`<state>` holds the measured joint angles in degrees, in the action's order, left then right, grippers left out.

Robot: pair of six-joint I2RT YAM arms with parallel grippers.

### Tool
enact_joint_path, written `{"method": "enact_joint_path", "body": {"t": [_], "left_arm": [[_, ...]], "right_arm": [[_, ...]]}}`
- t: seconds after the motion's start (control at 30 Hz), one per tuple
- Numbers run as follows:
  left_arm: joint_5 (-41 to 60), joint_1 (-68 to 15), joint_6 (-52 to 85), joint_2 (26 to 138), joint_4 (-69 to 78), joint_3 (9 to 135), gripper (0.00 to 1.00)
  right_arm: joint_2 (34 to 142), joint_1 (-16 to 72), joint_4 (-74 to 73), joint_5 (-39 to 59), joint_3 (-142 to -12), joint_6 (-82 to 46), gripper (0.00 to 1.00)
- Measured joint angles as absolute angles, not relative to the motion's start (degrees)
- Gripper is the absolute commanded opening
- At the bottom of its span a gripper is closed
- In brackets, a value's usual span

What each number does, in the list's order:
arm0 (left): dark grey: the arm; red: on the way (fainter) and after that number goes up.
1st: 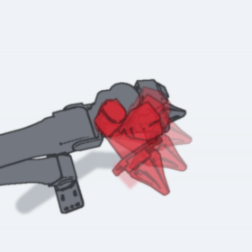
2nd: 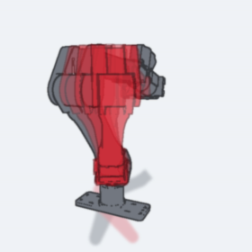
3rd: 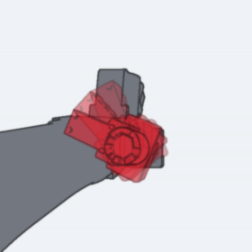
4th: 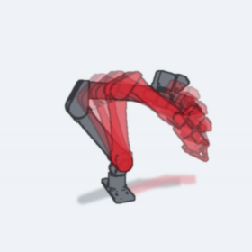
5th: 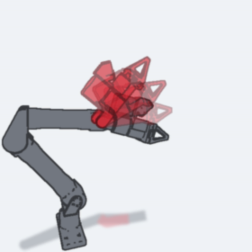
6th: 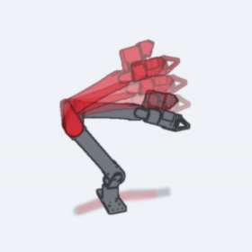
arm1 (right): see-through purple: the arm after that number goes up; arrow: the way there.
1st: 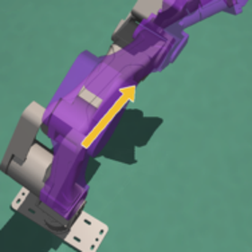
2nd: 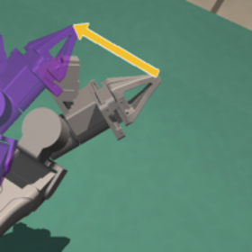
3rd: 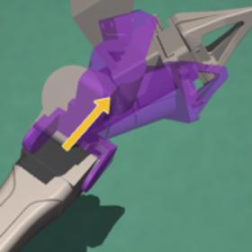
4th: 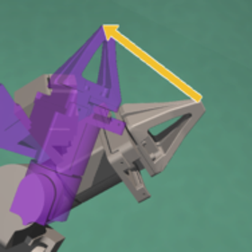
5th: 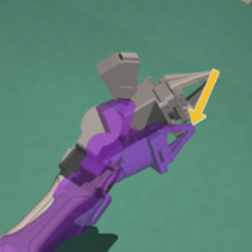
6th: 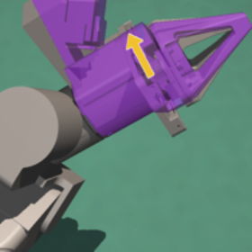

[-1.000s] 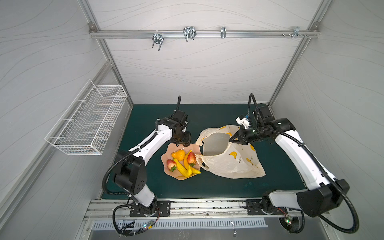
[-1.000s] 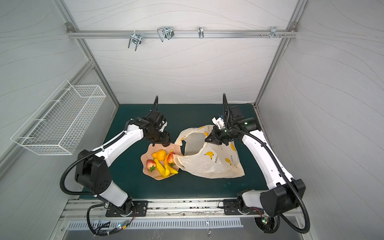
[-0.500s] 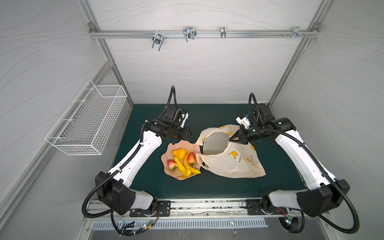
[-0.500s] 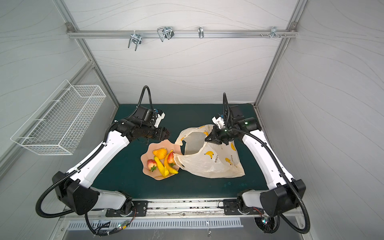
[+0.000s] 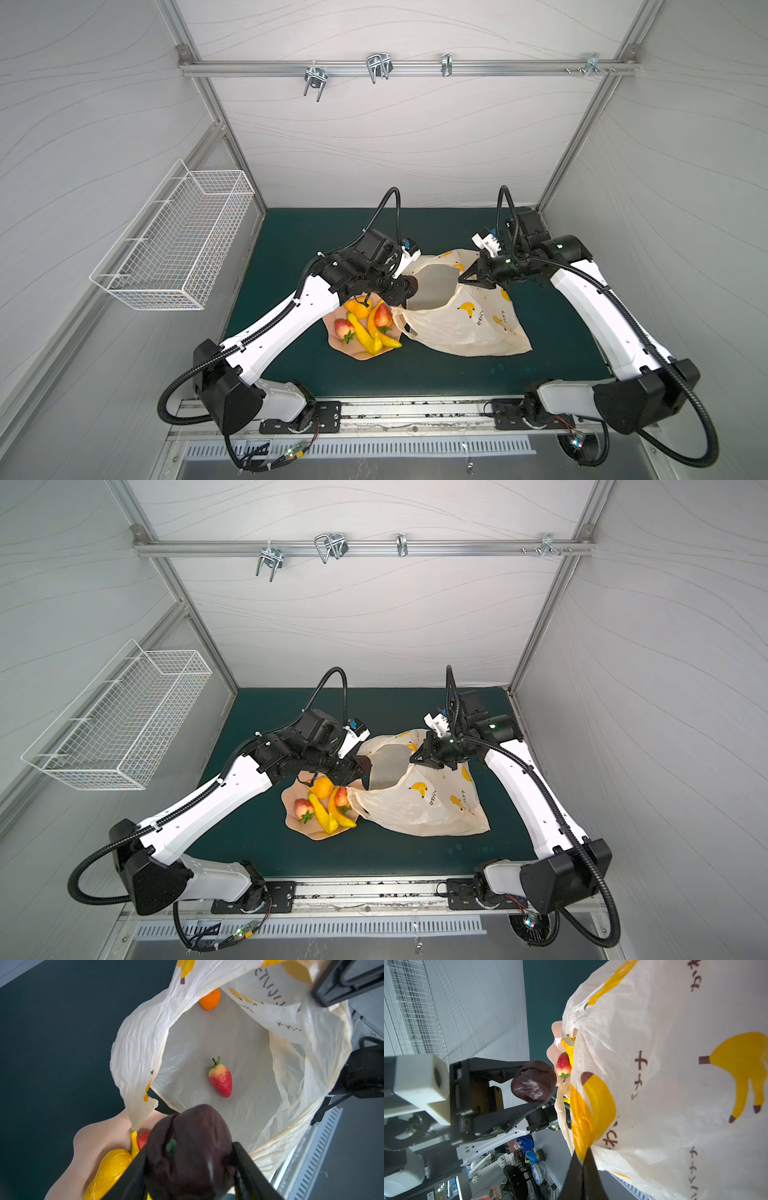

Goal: Place the fruits into the plastic bag
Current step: 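Carry the dark plum with the left gripper into the bag mouth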

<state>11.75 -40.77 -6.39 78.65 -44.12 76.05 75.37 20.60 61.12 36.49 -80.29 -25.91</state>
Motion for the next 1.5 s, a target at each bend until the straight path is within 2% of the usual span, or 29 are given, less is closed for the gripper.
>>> {"method": "enact_joint_path", "body": {"t": [0.47,1.07,1.5], "left_arm": [[11.3,-48.2,-9.3,86.6,-41.9,75.8,0.34],[13.1,-50.0,-8.0,93.4,-39.9,72.7,0.33],[16.4,-50.0,-1.0,105.9,-38.2,83.0,0.37]], "right_arm": [[75.2,20.6,61.1,36.6,-79.6,-26.0,0.00],[74.5,20.6,59.9,38.1,-78.4,-28.1,0.00],[73.2,20.8,55.1,41.0,-75.0,-32.7,0.00]]}}
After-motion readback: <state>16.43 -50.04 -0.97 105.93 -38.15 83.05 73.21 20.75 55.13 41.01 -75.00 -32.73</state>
